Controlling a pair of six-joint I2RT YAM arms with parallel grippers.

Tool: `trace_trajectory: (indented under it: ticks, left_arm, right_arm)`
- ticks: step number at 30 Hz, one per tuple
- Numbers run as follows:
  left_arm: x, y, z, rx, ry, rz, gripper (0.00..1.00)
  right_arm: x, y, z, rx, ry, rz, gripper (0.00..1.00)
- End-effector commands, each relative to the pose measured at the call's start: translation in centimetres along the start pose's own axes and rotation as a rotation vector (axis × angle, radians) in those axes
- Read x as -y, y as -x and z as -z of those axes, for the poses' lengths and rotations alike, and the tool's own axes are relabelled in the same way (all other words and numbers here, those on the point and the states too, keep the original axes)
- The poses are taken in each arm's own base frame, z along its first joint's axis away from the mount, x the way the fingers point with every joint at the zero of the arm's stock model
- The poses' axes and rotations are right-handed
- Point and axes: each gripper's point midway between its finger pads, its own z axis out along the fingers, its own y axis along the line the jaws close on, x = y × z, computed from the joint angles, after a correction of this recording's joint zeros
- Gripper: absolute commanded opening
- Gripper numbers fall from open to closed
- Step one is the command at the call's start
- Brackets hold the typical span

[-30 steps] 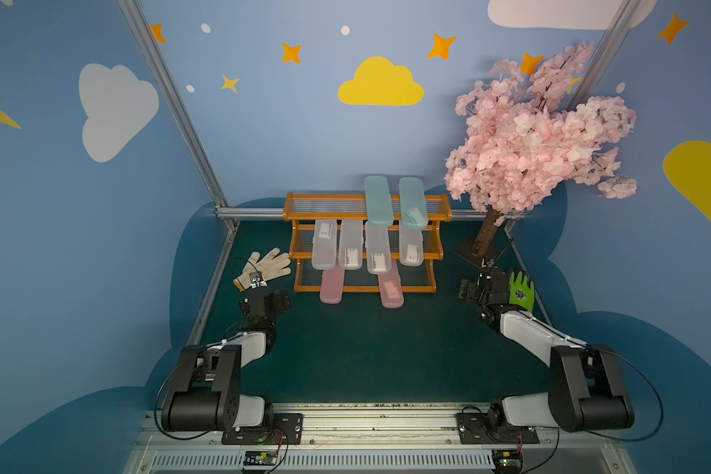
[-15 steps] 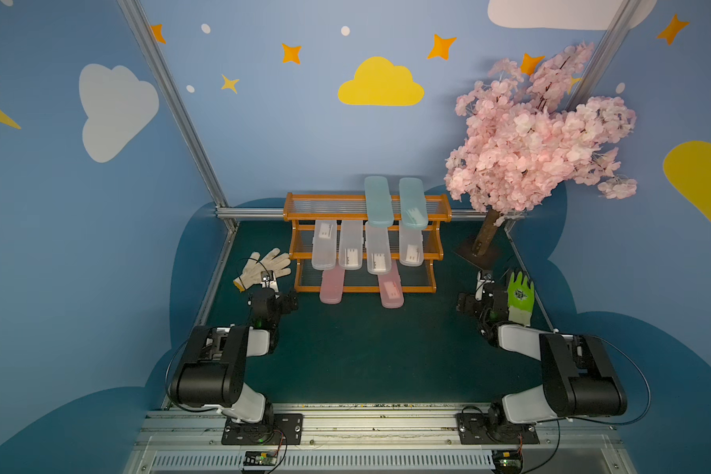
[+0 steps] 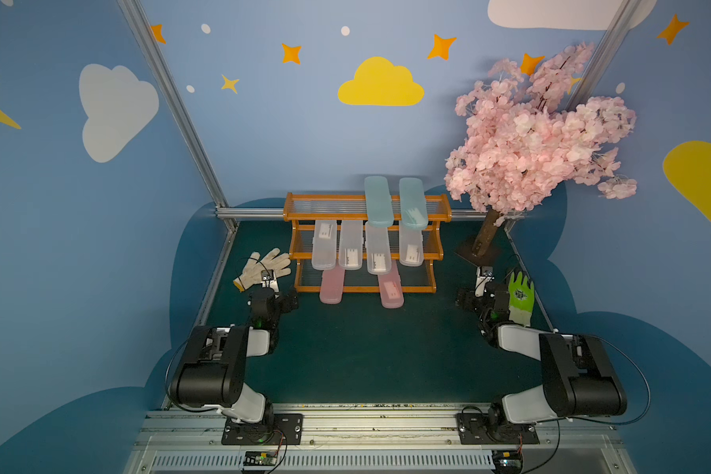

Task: Place the pencil cases on the shelf according to color
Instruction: Reset both arms

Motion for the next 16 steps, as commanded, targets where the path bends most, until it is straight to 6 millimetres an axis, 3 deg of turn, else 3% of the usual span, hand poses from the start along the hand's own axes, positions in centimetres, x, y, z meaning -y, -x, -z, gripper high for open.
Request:
trace_trajectory:
  ticks: [1,16]
  left_arm:
    - [0.26,0.72,0.07,0.028,-0.013,-0.010,1.00]
    - [0.26,0.73,0.10,0.029,-0.013,-0.010,1.00]
  right_arm:
    - [-0.30,0.61,-0.01,0.027,0.008,0.009,0.98]
    - [-0.40,0.62,-0.05,0.027,0.011,0.015,0.98]
